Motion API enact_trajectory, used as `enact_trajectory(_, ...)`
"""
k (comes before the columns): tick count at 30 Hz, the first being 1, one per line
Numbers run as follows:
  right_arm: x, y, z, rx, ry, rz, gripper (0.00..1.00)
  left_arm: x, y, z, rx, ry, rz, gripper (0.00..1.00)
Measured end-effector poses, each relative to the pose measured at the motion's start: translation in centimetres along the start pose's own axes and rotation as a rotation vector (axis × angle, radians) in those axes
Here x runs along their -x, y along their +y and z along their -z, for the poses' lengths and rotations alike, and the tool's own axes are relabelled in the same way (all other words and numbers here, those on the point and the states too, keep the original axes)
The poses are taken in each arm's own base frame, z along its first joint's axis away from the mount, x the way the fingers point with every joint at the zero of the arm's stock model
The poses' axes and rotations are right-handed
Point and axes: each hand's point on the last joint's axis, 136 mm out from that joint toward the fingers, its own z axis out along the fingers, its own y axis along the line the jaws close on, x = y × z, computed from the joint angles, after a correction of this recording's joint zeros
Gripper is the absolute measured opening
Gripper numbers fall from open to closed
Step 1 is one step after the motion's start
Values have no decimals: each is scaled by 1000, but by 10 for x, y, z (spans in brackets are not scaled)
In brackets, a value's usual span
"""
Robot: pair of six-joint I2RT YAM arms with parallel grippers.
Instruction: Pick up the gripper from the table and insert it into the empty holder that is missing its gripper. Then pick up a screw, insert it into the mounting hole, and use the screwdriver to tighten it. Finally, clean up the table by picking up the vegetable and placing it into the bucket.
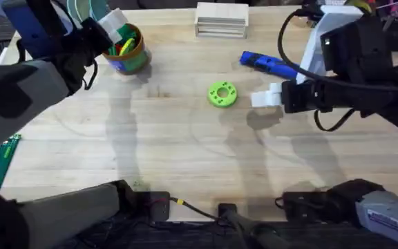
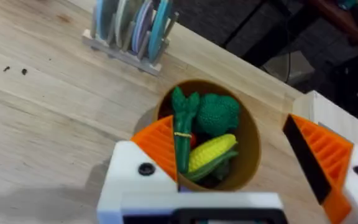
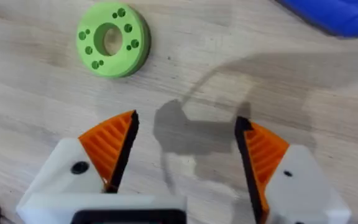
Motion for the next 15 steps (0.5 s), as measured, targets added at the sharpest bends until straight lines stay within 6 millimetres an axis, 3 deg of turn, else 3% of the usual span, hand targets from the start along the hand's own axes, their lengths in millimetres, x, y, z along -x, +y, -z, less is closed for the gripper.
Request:
enact_trajectory(4, 0, 0, 0, 0, 0, 0, 991, -3, -7, 10, -17, 27, -31, 994)
enact_trajectory(10, 4, 2, 5, 5, -23, 4, 990, -6, -22, 45, -8, 57, -170, 997)
enact_trajectory(15, 28, 10, 29, 23, -111, 19, 992, -14, -33, 80, 13, 87, -327, 996)
